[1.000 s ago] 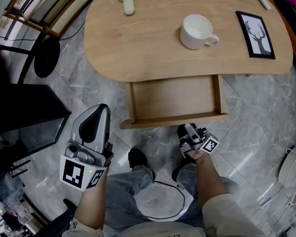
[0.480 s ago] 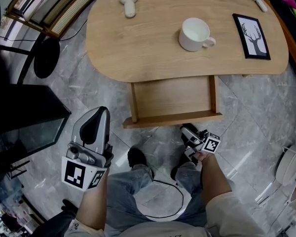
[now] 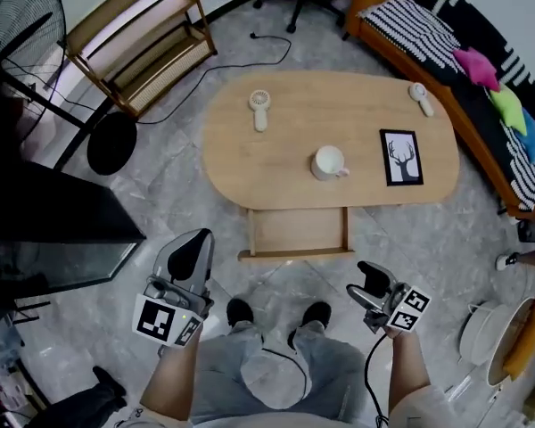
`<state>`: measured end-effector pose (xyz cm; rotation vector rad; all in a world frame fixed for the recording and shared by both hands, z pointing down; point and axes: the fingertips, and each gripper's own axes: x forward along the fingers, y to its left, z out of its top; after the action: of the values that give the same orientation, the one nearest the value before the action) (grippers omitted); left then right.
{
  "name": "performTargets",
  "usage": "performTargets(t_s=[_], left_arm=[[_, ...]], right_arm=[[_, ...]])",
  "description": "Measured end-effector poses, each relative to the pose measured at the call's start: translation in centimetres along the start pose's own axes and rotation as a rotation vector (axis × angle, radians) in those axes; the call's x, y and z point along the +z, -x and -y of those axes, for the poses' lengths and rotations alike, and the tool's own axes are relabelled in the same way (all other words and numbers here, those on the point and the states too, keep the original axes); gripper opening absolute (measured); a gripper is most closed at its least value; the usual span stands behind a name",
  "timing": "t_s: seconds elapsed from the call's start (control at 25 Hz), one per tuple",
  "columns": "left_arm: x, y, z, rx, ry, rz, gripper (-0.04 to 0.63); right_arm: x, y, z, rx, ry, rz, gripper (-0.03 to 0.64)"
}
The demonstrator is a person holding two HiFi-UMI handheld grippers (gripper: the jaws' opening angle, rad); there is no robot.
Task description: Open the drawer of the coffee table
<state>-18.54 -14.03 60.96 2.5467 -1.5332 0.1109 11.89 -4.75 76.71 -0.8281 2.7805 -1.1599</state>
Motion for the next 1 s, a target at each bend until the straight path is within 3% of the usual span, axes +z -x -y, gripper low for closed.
performTargets(t_s=[0.2,0.28,0.4,0.52,0.68,0.88,1.0], left_arm=[[13.6,0.5,-0.6,-0.025,-0.012,0.058,-0.002],[18.6,1.7,-0.3,-0.031,-0.006,0.066,-0.002],[25.4,3.0,0.2,-0.033,-0.012,0.107,-0.002],[30.9,3.7,1.0,-0.032,-0.032,0.158,-0.002],[36.4,4.2,1.8,-0.025,-0.056,0.205,-0.002],[38.9,4.2,1.3,0.007,-0.036,0.222,-0.002],[39.0,3.4,1.1,0.018,-0.037,0.208,-0.002]], right_arm=[[25.2,0.9,-10.1,-0.125,0.309,0.260,0.287],[32.4,1.8,-15.3,-0.177,0.411,0.322,0.285],[40.1,2.8,-21.4,-0.247,0.557,0.338,0.265],[44.8,4.0,-25.4,-0.295,0.641,0.338,0.231],[48.3,5.4,-27.9,-0.320,0.647,0.370,0.202],[49.1,5.2,-28.1,-0.370,0.647,0.392,0.186],[49.0,4.3,-27.7,-0.420,0.656,0.404,0.142]])
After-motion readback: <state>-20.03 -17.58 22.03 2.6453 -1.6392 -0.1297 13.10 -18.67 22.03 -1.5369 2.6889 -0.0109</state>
